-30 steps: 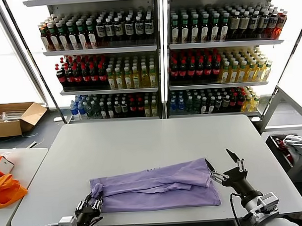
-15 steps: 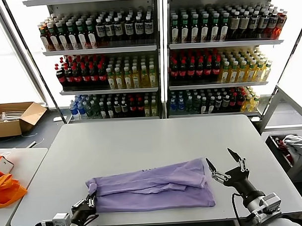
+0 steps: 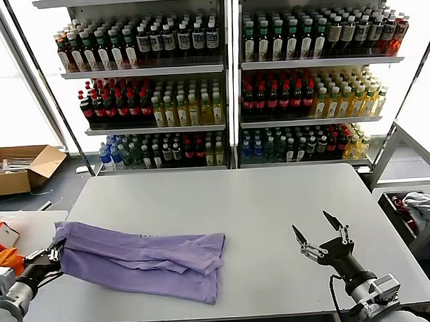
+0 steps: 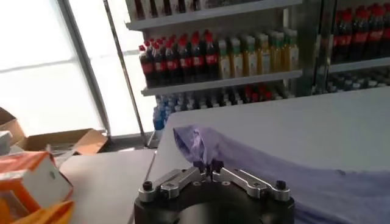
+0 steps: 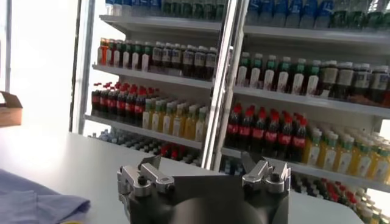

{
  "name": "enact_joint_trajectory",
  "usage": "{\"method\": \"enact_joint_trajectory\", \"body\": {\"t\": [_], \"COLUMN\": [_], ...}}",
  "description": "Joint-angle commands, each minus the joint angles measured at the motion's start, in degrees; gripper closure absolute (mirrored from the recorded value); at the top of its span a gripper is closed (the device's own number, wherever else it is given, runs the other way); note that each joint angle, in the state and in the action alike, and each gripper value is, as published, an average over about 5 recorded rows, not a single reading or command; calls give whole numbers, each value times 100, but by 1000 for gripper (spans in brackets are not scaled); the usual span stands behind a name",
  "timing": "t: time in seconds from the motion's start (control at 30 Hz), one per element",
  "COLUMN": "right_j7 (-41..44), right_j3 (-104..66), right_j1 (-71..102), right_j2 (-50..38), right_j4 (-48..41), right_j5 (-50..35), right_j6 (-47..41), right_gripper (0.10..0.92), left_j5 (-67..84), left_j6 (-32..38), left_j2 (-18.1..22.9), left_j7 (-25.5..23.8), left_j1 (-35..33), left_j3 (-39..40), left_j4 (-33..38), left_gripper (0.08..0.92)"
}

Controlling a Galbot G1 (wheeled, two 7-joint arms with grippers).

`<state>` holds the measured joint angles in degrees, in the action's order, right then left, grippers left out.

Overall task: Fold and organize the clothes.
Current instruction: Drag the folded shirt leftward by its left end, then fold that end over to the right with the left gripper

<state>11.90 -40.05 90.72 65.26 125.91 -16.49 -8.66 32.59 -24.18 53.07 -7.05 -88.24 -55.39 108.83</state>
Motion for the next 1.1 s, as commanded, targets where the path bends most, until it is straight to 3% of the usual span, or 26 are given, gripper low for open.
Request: {"method": "enact_joint_trajectory", "body": {"t": [0.03,0.23,0.47,0.83,1.1], "right_j7": [-6,-20,-33,-8,-3], "right_j3": [17,117,105,59,43], "right_j1": [56,78,115,300,246], "right_j2": [44,185,374,637,567], "right_j4": [14,17,31,-21,-83], "right_j5": [-75,-7,60,133,139], "right_j6": [-60,-101,-116,-54,-54], "right_gripper": [203,203,203,203,203], "left_j5": [698,547,-538,-257,106], "left_j6": [21,-8,214,10,-119], "left_j2": [-149,398,566,797,773], "left_j7": [2,406,256,371,509], "left_j1": [29,75,295,832,867], "left_j3": [-216,1600,3080,3614,3626], "left_j4": [1007,2107,1531,855,911], "left_gripper": [898,898,898,898,898]}}
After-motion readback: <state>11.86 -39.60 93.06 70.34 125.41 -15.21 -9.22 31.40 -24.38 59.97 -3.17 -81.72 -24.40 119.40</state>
